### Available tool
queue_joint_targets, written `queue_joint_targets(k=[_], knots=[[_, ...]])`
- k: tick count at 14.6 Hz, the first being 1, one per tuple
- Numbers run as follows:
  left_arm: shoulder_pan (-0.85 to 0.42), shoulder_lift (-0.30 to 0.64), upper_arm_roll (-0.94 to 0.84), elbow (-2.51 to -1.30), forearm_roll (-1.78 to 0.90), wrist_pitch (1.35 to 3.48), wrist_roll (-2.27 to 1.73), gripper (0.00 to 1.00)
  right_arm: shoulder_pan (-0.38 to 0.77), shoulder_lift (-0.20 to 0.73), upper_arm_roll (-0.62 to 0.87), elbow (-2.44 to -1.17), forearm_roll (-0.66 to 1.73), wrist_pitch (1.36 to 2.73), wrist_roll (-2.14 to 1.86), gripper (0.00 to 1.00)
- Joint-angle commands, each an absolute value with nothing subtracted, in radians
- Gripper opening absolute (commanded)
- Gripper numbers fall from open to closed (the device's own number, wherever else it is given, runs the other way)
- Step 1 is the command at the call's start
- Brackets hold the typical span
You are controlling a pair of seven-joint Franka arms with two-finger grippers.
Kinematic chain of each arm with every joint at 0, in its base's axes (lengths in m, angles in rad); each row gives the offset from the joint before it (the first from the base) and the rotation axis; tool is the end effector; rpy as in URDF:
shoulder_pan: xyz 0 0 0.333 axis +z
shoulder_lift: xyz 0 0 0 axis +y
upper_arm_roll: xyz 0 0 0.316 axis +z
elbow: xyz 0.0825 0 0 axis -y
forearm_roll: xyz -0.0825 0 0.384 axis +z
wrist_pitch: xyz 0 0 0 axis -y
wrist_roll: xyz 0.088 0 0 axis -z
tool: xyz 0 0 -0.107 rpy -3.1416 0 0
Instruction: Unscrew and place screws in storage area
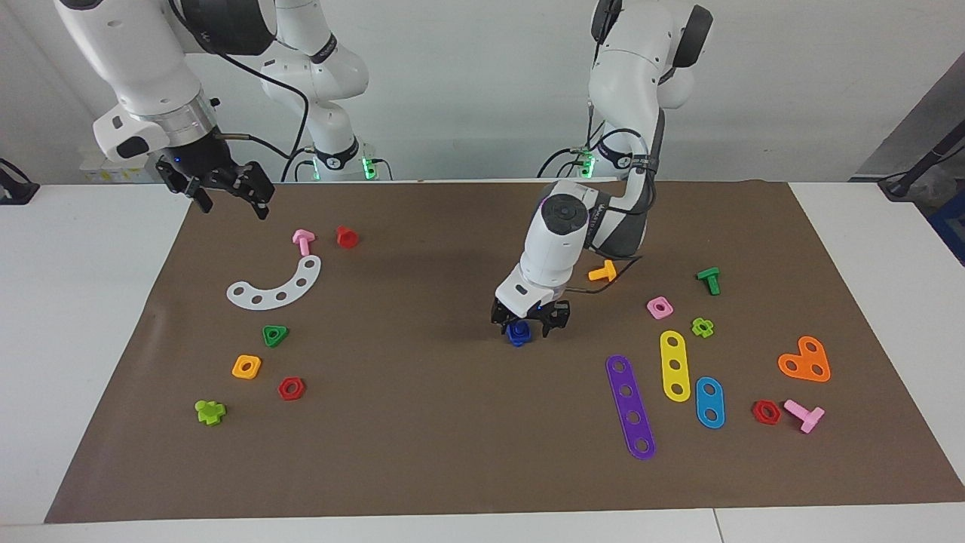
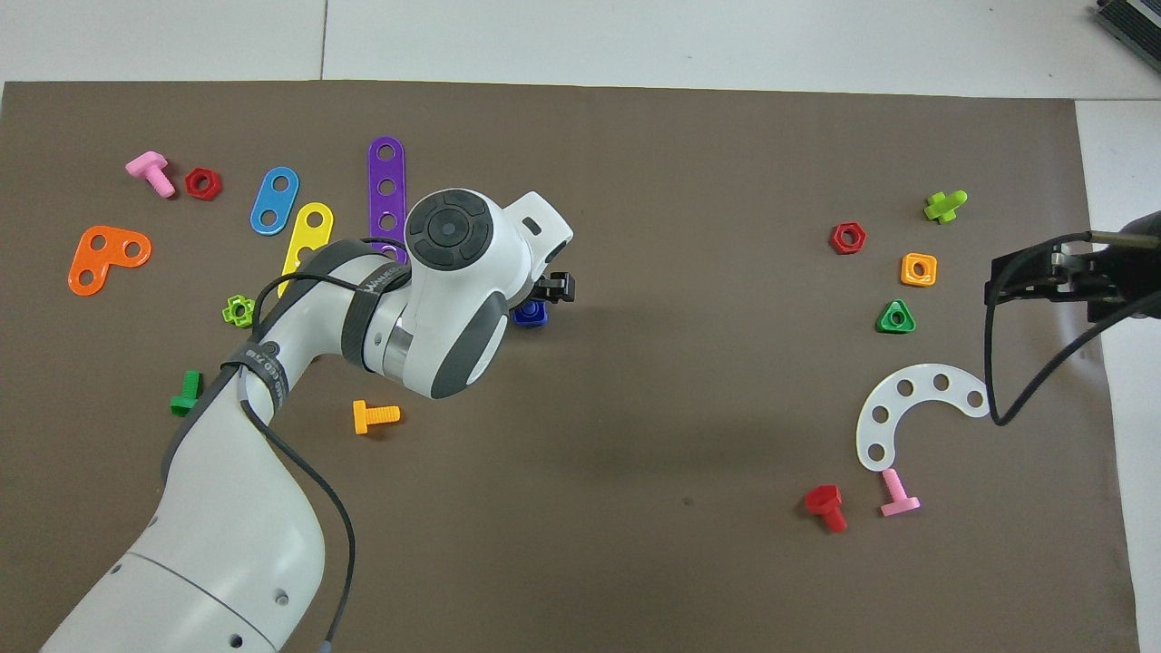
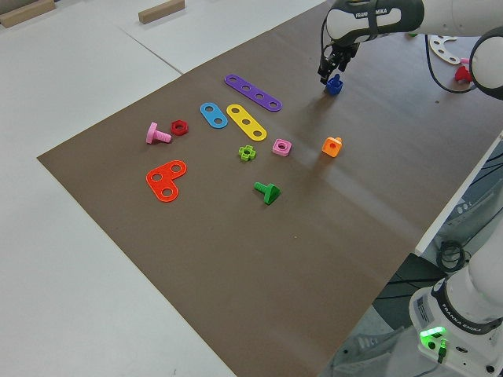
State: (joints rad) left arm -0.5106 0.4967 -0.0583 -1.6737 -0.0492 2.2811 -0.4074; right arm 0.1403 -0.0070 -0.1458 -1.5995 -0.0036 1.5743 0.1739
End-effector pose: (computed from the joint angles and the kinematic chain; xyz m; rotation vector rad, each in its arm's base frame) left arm 0.5798 -0.3666 0.3268 3.0234 -0.1860 0.1017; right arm 0.5520 -0.0037 0.6151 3.1247 -0.2810 -0.0282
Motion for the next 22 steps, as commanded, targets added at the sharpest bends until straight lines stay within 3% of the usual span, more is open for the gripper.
queue_joint_targets(k=[1, 15, 22], knots=[[-0.532, 0.491, -0.040, -1.715, -0.031, 2.332, -0.411, 0.88, 0.140, -0.015, -0.152, -1.603, 0.012, 1.569, 0.150, 1.00], [-0.551, 0.483, -0.040, -1.740, -0.020, 2.293, -0.410, 0.75, 0.140, -0.015, -0.152, -1.603, 0.012, 1.569, 0.150, 1.00], [-0.551, 0.482, -0.040, -1.736, -0.015, 2.278, -0.407, 0.59, 0.140, -0.015, -0.152, -1.603, 0.012, 1.569, 0.150, 1.00]])
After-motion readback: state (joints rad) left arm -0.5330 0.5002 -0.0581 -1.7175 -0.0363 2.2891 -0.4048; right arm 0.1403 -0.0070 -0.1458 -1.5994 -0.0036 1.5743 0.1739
